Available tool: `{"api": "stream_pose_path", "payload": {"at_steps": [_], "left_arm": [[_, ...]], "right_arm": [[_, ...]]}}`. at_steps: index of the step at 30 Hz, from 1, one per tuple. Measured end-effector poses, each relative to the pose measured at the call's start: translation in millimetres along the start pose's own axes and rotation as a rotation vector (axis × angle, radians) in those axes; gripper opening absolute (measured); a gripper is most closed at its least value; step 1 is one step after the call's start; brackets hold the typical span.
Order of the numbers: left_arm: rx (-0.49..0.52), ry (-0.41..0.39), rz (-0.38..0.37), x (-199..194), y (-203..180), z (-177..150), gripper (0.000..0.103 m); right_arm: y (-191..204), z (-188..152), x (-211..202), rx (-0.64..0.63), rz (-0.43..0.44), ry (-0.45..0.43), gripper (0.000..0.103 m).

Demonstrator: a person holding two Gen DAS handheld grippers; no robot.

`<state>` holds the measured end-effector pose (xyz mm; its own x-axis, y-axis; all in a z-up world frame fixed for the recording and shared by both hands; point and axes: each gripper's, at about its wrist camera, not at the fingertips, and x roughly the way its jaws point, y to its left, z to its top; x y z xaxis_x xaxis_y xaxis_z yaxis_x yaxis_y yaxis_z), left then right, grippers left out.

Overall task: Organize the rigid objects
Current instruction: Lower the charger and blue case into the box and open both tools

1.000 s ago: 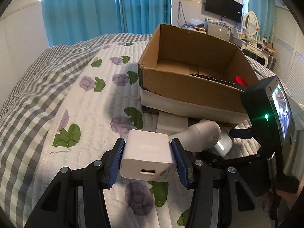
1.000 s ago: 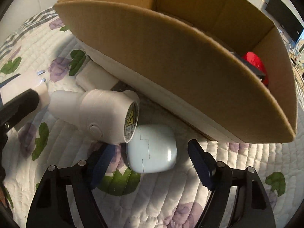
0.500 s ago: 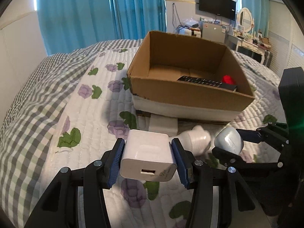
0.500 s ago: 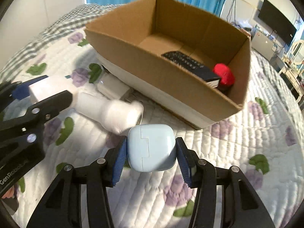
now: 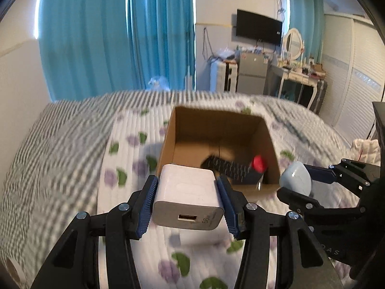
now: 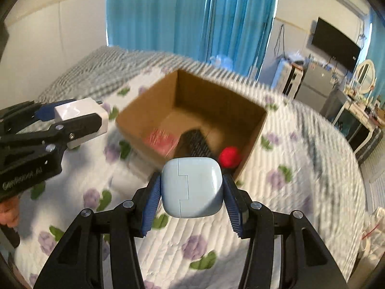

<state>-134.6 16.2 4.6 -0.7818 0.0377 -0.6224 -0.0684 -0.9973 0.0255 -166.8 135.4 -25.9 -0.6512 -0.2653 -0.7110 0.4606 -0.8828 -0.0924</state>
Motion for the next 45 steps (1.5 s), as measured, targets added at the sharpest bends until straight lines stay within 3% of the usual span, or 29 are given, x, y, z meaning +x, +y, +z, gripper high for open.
{"api": "stream_pose_path", "payload": {"at_steps": [8, 13, 19, 29, 30, 31, 35, 39, 45], "left_arm": [[0.039, -0.019, -0.030, 55, -13, 51, 0.052], [0.064, 0.035, -0.035, 122, -25, 43, 0.052], [0.099, 0.087, -0.052, 157, -34, 29, 0.052], [0.103, 0.132, -0.039, 169, -37, 11, 0.056], [0.106, 0.128, -0.018, 167, -37, 12, 0.064], [0.106, 0.126, -0.008, 165, -37, 15, 0.065], [0.073, 0.083, -0.043, 145, -28, 28, 0.065], [0.054, 0.041, -0.025, 126, -14, 40, 0.065], [0.033, 0.019, 0.004, 111, 11, 45, 0.065]], "right_arm": [[-36, 46, 7, 0.039, -0.020, -0.054, 0.050], [-54, 56, 38, 0.059, -0.026, -0.044, 0.050], [-63, 51, 69, 0.063, -0.008, -0.014, 0.050], [-77, 44, 81, 0.088, -0.002, 0.000, 0.050], [-78, 44, 81, 0.092, -0.002, -0.002, 0.050], [-78, 45, 79, 0.098, -0.005, -0.004, 0.050], [-79, 50, 76, 0.114, -0.012, -0.006, 0.050], [-77, 59, 75, 0.119, -0.018, -0.014, 0.050], [-75, 75, 116, 0.144, -0.037, 0.039, 0.050]]}}
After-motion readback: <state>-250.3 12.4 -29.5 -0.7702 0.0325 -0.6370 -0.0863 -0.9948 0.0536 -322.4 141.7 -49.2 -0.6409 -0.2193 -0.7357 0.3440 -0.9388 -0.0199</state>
